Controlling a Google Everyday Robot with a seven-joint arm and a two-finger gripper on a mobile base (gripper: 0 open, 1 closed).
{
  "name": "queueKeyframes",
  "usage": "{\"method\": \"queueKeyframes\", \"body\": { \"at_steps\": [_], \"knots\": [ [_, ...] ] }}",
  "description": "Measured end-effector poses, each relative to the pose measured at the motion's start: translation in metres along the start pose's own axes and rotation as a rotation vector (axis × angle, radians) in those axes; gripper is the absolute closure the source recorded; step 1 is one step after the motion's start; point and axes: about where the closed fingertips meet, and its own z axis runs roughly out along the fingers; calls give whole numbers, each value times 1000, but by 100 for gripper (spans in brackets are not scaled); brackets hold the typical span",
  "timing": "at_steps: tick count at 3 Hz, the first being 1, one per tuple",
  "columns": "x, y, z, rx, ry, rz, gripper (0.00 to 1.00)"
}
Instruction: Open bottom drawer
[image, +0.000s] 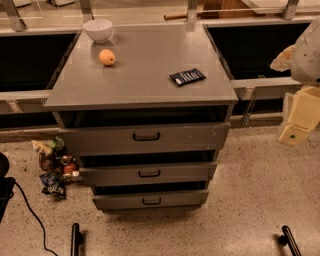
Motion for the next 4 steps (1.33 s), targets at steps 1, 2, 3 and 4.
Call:
{"method": "queueKeyframes", "body": {
  "at_steps": [1,2,3,4],
  "knots": [
    [-7,21,42,-46,-11,-30,0],
    [-7,21,43,-46,-11,-30,0],
    [-10,25,59,-54,2,-52,0],
    [-22,43,102,-62,0,-131,0]
  ]
}}
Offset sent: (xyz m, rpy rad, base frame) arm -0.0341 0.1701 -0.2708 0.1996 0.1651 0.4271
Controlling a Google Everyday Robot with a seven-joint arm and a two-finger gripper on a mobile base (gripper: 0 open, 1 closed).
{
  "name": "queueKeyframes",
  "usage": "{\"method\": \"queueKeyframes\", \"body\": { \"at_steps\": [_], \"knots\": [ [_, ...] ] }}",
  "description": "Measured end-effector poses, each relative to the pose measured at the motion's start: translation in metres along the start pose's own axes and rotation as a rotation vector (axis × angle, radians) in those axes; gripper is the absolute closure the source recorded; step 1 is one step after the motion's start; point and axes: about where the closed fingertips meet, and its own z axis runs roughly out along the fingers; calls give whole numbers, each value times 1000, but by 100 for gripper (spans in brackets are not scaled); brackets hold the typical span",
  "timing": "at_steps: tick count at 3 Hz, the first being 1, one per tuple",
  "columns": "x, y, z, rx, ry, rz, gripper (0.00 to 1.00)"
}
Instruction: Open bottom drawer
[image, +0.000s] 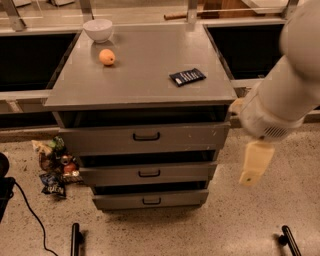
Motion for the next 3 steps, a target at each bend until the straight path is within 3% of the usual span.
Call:
{"method": "queueKeyframes", "body": {
  "at_steps": [1,2,3],
  "knots": [
    [-20,15,61,-25,-44,-66,0],
    [-43,28,128,-78,-93,-76,0],
    [-58,38,189,-151,-162,-34,0]
  ]
}}
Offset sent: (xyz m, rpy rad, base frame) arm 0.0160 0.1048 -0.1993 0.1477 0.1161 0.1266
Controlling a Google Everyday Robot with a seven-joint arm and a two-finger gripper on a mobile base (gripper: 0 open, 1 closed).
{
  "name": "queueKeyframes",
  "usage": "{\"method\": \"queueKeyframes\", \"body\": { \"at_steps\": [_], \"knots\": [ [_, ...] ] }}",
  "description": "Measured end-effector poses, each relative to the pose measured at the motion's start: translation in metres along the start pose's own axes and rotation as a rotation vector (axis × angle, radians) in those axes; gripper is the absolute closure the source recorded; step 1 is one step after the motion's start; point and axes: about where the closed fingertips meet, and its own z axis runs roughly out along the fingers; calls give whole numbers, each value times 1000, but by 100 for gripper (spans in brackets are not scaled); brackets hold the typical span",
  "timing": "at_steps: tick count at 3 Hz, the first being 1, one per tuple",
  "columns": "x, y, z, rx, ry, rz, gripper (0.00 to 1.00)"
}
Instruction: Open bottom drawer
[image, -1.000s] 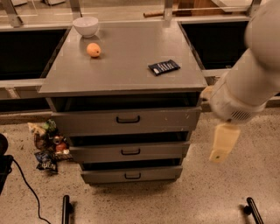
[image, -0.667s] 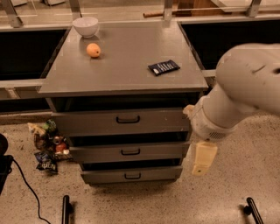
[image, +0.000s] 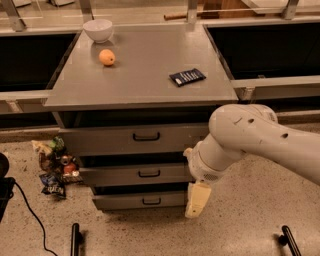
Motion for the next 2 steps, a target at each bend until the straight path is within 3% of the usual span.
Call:
{"method": "queueKeyframes", "body": {
  "at_steps": [1,2],
  "knots": [
    [0,0,0,0,0,0,0],
    [5,-8,32,27,13,4,0]
  ]
}}
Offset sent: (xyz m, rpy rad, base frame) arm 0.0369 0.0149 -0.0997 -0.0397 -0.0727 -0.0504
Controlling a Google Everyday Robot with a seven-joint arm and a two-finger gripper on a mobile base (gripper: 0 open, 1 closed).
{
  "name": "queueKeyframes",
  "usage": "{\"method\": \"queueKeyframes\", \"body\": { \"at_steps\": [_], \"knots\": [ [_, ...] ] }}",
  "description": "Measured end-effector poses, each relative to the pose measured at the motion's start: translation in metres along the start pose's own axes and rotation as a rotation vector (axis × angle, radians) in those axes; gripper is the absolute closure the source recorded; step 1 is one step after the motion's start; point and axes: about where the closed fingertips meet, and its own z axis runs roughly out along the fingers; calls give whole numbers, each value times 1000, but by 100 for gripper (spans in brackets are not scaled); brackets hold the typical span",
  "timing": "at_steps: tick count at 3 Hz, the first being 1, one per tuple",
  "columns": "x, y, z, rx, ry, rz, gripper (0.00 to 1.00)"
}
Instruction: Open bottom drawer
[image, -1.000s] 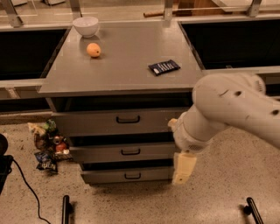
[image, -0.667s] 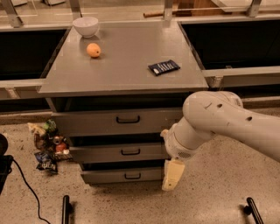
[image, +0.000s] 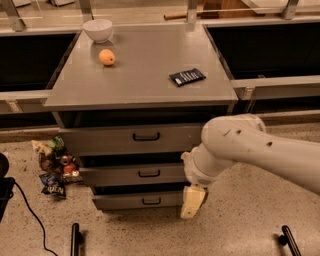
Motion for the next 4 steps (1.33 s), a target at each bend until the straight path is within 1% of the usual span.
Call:
{"method": "queueKeyframes", "body": {
  "at_steps": [1,2,3,4],
  "knots": [
    [6,-7,59,46,13,-4,0],
    [7,-20,114,71,-27,-15,0],
    [7,-31,165,65,-103,-19,0],
    [7,-33,223,10,-197,-35,0]
  ]
}}
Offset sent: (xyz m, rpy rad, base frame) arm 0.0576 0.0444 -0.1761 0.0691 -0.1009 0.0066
